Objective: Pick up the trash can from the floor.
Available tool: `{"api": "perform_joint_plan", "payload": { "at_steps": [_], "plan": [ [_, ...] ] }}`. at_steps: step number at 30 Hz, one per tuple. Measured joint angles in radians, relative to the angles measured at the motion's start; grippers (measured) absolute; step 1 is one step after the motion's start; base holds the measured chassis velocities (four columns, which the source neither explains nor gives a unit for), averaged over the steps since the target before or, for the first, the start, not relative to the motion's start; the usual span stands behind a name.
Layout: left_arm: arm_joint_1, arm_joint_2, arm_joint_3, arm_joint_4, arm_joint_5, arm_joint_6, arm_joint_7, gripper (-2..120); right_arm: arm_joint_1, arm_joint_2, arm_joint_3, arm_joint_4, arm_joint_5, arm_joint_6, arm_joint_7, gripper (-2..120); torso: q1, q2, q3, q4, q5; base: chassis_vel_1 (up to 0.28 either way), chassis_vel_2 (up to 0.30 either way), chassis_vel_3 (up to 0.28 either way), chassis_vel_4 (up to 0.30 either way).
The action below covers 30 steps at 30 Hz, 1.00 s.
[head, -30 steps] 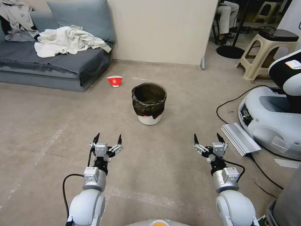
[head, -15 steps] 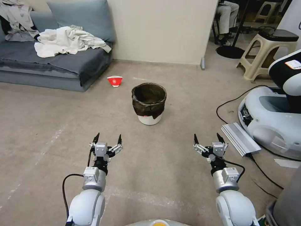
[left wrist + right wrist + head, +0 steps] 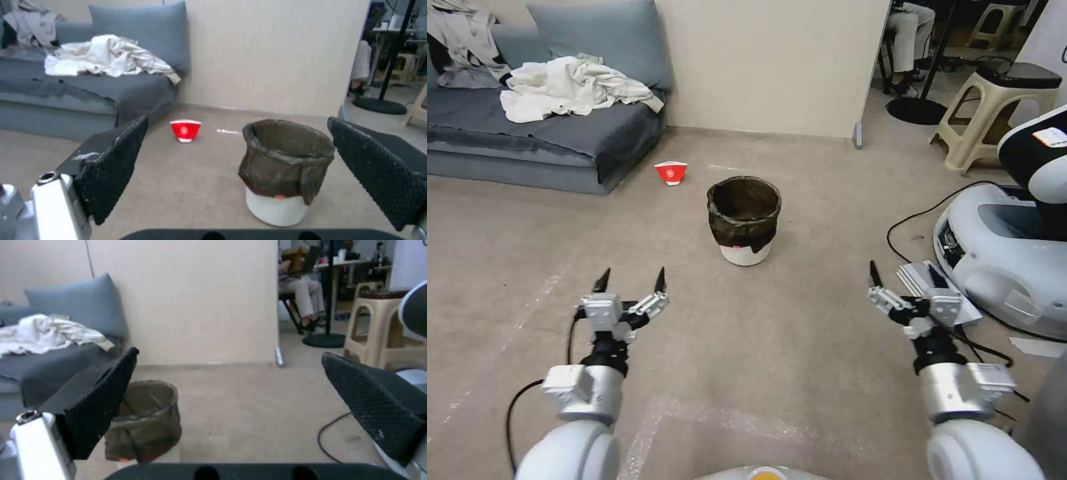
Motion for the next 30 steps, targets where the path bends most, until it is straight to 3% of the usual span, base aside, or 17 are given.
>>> {"api": "perform_joint_plan", "payload": {
  "at_steps": [30],
  "plan": [
    [-0.017,0.006,-0.008,0.036,0.000,-0.002,0.001,100,0.024,-0.028,-0.003,-0.057,0.040,0.045,-0.030,100,0.000,0.000,0.000,0.0000,-0.0005,-0.006,0.007,0.009,-0.006]
  ]
}}
